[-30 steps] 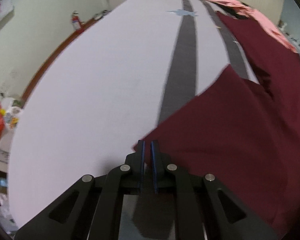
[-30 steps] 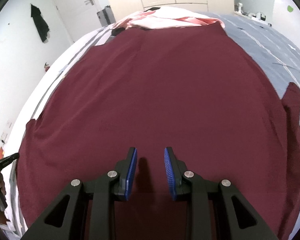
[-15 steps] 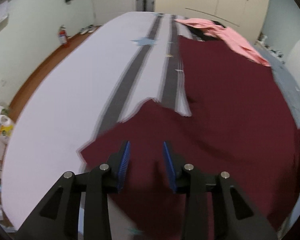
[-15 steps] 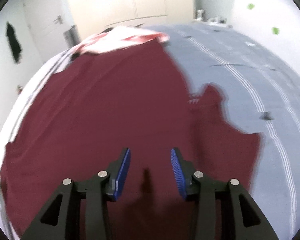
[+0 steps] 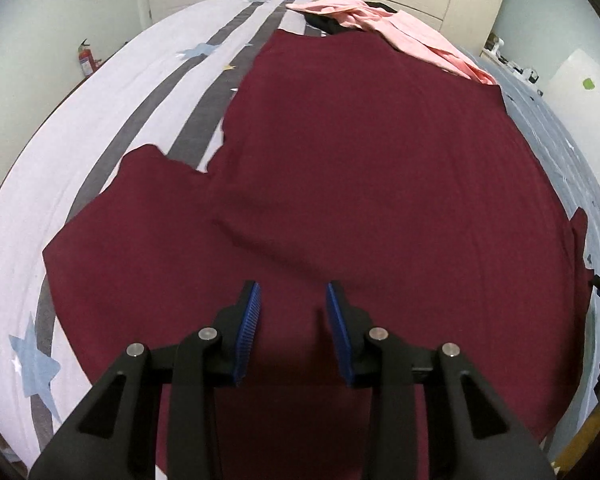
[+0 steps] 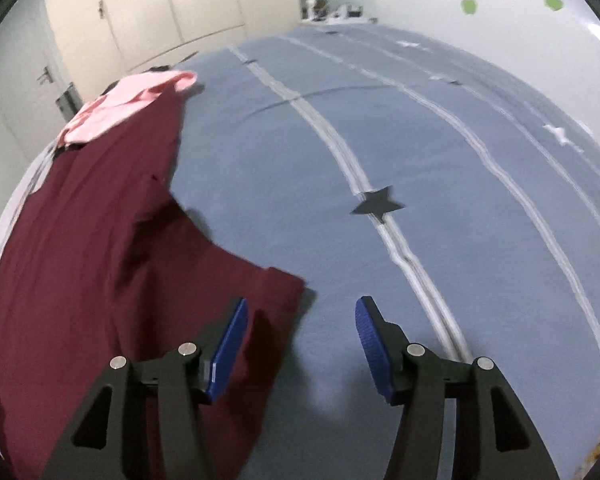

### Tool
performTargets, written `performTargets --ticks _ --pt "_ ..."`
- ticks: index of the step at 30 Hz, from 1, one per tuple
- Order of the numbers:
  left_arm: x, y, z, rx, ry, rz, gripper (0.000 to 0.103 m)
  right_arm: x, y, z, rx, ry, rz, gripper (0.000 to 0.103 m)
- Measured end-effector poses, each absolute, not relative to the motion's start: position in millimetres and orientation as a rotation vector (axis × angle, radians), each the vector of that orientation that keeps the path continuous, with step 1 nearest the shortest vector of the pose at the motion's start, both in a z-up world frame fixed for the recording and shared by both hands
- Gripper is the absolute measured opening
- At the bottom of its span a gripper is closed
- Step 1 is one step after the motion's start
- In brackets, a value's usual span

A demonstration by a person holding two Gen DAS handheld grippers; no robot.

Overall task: Fold clothes
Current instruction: 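Grasp the maroon garment edge with the right gripper while the left gripper grasps another edge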

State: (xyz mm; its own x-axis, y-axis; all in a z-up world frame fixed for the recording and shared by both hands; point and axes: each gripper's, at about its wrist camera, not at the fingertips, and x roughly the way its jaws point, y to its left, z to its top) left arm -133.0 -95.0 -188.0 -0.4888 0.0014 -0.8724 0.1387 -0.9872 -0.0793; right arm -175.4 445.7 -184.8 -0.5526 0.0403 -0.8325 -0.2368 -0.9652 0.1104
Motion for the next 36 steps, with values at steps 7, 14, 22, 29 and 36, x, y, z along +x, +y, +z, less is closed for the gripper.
performTargets --ticks 7,14,22,29,36 --pt "-135.1 -86.2 -190.8 1.541 0.213 -2.627 0.031 -193.1 442.7 -213.8 -1.489 0.317 2.641 0.016" --pt "-133.7 -79.2 -190.2 1.563 0.237 -2.619 0.031 -156.1 473.8 -171.7 -1.360 0.344 2.601 0.002" --pt "-144.6 -72.2 -182.7 1.569 0.205 -2.662 0.031 -138.0 486.8 -174.5 -1.379 0.318 2.562 0.002" --pt "-145.4 -84.2 -180.7 1.549 0.189 -2.647 0.031 -164.1 495.5 -203.4 -1.419 0.411 2.505 0.004" --pt "-131.7 -105.8 -179.4 1.494 0.252 -2.576 0.031 -148.2 498.0 -196.9 -1.429 0.491 2.506 0.031"
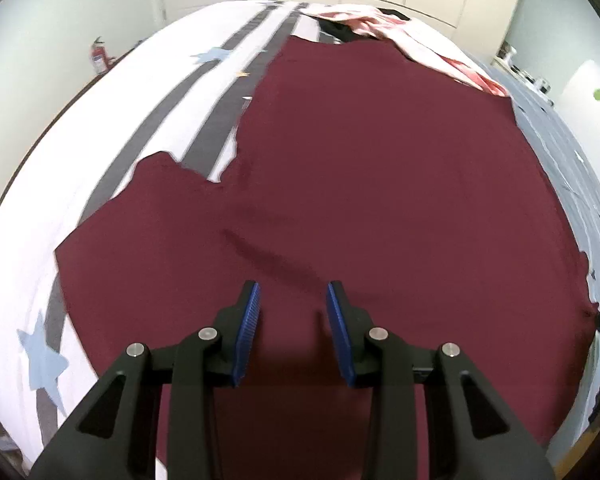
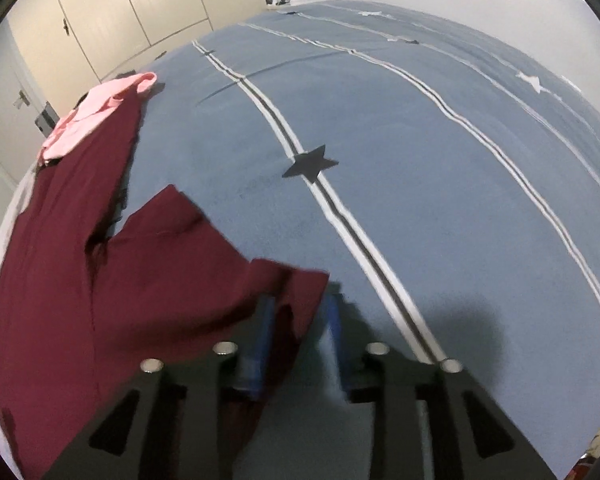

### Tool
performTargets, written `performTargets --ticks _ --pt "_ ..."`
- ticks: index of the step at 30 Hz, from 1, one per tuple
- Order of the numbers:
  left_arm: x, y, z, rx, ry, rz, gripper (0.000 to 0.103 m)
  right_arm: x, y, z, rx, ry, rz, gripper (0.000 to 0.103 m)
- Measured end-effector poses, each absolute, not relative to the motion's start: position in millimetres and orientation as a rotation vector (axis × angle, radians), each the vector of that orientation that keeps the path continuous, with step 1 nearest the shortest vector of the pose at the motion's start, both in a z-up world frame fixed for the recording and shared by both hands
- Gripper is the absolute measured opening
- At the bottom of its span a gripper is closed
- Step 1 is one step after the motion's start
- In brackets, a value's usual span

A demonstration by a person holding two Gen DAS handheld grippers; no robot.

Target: Fold clothes

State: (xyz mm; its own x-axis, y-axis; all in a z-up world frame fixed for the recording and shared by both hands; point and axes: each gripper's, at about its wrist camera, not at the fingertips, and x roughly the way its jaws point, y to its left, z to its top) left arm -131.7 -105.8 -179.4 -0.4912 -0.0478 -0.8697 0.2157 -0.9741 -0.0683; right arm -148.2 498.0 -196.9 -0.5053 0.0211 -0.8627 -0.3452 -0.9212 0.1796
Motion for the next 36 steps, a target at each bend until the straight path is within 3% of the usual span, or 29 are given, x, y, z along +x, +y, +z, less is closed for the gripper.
performTargets --ticks 5,9,10,11,12,13,21,25,29,33,36 --pt "-114.7 -125.0 -176.5 1.444 0.273 -2.520 0.032 -149.3 480.7 -213.6 -1.522 0.441 2.512 0.040" --pt "-96.7 -138.0 -175.5 1.413 0.317 -2.464 0.033 -158.0 470.3 -216.9 -1.537 0.363 2.529 0.041" --pt "-92.0 -141.0 -176.3 1.410 0.331 -2.450 0.033 -160.3 468.3 -216.9 -1.539 0.345 2.534 0.034" --pt "-88.9 -143.5 -176.9 1.406 0.340 -2.442 0.033 -161.7 468.0 -215.0 -1.544 0.336 2.539 0.017" --pt "-87.0 -145.9 -177.7 1.404 0.349 -2.437 0.033 -163.0 467.7 -212.9 -1.549 0.328 2.543 0.008" --pt "-84.9 -150.8 -179.6 1.400 0.364 -2.430 0.033 -163.3 468.5 -208.1 -1.544 0.328 2.543 0.004" --pt "-78.1 -222.4 -184.9 1.371 0.459 -2.449 0.033 -144.0 423.2 -108.9 -1.332 0.248 2.685 0.003" --pt "-66.5 -280.7 -177.9 1.356 0.493 -2.468 0.033 -129.2 327.0 -50.2 -1.265 0.049 2.859 0.003" --pt "-51.2 -339.5 -164.8 1.338 0.489 -2.495 0.033 -113.5 161.4 -19.1 -1.280 -0.180 3.078 0.001" --pt "-35.2 -390.1 -150.9 1.313 0.465 -2.527 0.033 -96.5 -17.6 -25.1 -1.388 -0.132 3.310 0.001" --pt "-22.7 -418.7 -150.4 1.313 0.451 -2.525 0.033 -91.0 -134.3 -53.1 -1.622 0.034 3.378 0.001"
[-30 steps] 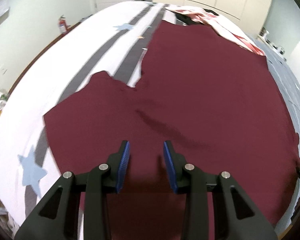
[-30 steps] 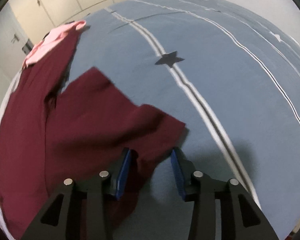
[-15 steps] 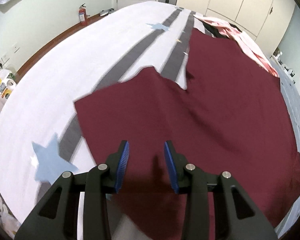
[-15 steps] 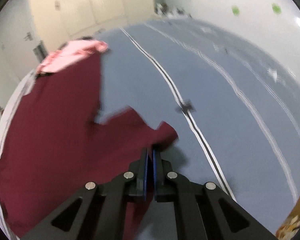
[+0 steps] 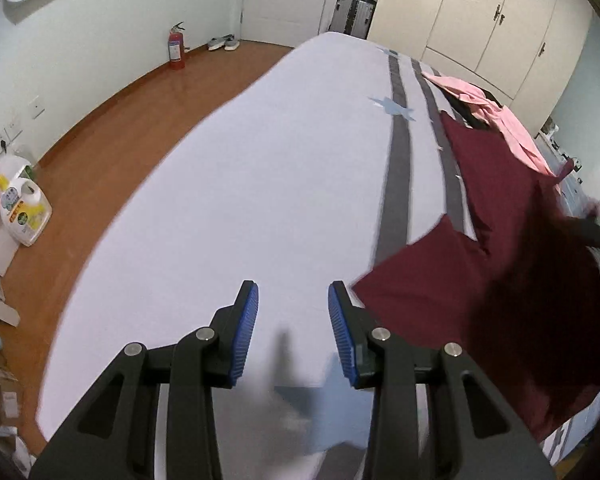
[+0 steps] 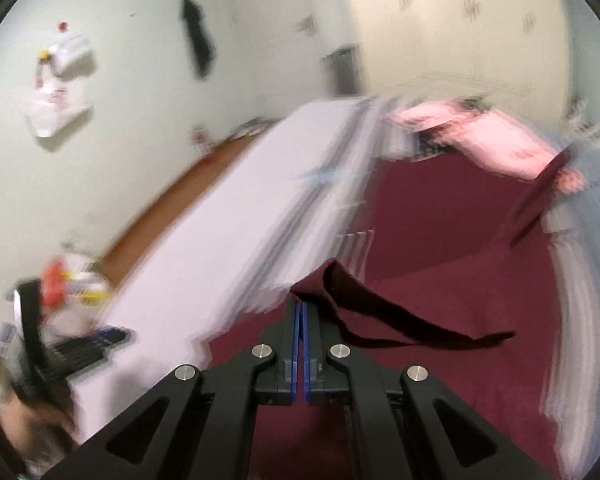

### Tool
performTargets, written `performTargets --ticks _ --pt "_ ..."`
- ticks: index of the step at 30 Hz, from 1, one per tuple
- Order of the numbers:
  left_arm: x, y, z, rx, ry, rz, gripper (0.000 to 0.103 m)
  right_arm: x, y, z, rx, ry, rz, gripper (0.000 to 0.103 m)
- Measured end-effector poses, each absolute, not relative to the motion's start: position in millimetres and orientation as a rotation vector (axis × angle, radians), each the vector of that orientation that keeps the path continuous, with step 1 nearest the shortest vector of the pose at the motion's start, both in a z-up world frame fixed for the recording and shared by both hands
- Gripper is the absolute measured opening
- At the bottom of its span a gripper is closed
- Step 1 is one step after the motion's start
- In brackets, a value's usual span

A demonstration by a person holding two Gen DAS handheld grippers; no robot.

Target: Fold clothes

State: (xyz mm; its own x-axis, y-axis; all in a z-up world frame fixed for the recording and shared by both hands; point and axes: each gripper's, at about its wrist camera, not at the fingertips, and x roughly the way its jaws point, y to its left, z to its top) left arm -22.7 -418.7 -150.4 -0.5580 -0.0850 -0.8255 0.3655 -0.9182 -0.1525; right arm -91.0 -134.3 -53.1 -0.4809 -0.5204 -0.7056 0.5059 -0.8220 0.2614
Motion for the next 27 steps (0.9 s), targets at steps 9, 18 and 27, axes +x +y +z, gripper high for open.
performTargets --ticks 9,18,27 --pt "-4.4 -444.4 -186.3 1.391 0.552 -2.474 0.034 -82.9 -251.9 -165.5 1.394 0.005 -1.901 0.020" --pt "-55.5 -379.1 -184.6 1.444 0.550 -2.647 0.050 -40.5 -81.7 -142.3 1.312 0.047 -2.179 0.040" --pt "-112.3 -327.0 -211.1 1.520 0.047 -2.684 0.051 -31.1 39.2 -173.9 1.489 0.107 -2.353 0.040"
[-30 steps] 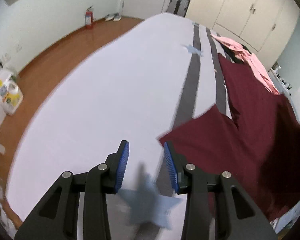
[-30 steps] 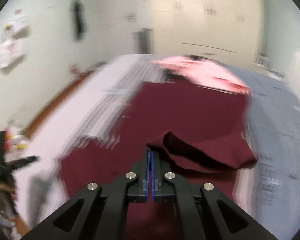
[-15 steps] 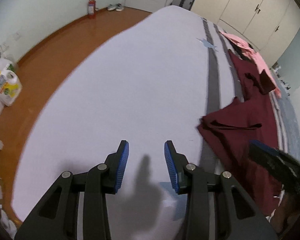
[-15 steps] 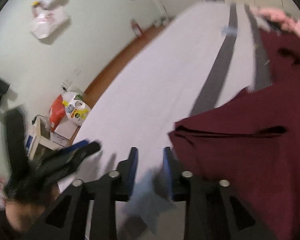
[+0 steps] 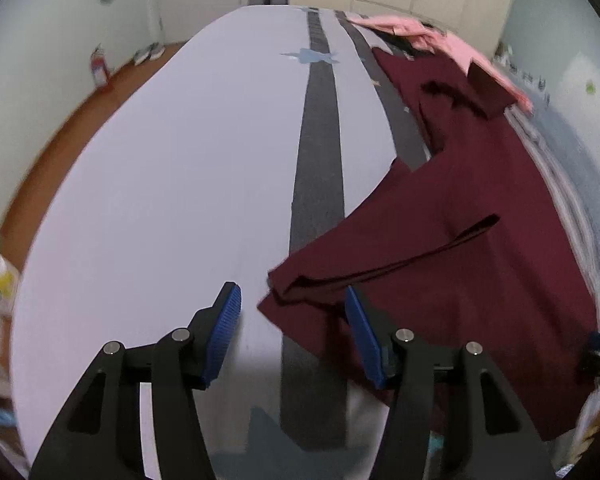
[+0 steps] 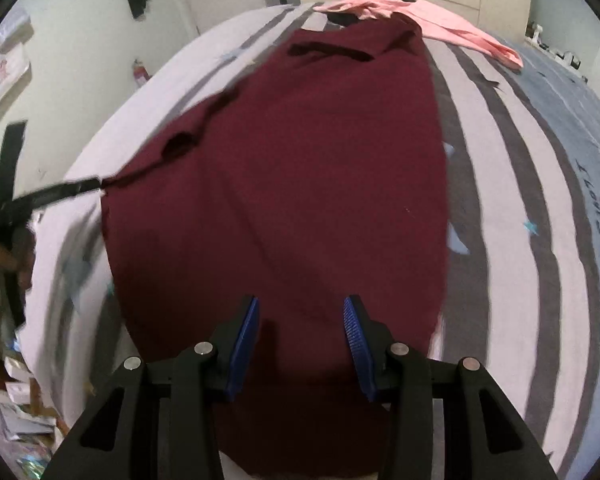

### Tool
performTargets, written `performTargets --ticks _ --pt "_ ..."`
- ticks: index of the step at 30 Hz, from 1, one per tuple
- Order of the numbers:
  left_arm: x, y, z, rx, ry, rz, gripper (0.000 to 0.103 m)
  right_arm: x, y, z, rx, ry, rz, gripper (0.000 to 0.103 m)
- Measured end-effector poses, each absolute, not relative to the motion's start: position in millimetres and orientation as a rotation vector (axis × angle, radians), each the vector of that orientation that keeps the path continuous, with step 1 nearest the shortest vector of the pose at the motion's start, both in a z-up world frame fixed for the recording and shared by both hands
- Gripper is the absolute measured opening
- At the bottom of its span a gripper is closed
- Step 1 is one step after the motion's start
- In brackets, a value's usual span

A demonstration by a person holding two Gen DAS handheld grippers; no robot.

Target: Fold clothes

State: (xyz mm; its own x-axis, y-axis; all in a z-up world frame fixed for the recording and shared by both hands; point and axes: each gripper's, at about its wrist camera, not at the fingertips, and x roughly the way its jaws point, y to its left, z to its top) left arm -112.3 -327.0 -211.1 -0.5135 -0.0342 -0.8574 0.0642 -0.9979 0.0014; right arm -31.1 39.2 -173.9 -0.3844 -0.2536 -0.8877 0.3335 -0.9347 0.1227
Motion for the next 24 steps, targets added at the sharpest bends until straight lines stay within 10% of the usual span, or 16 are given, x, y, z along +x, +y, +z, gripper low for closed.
performTargets --ticks 7,13,24 --pt "-126.2 -314.0 -229.4 1.604 -0.187 -2.703 0.051 -13.2 54.5 -176.1 1.535 0.081 -2.432 0.040" --pt "-135.8 -314.7 -223.6 1.639 -0.172 -2.727 0.008 -15.2 62.8 -193.2 1.598 0.118 -2.492 0.040" --pt "-162.8 -392.5 -199.1 1.547 0.384 -2.573 0.007 -36.4 82.8 -207.0 1.639 0.054 -2.425 0.008"
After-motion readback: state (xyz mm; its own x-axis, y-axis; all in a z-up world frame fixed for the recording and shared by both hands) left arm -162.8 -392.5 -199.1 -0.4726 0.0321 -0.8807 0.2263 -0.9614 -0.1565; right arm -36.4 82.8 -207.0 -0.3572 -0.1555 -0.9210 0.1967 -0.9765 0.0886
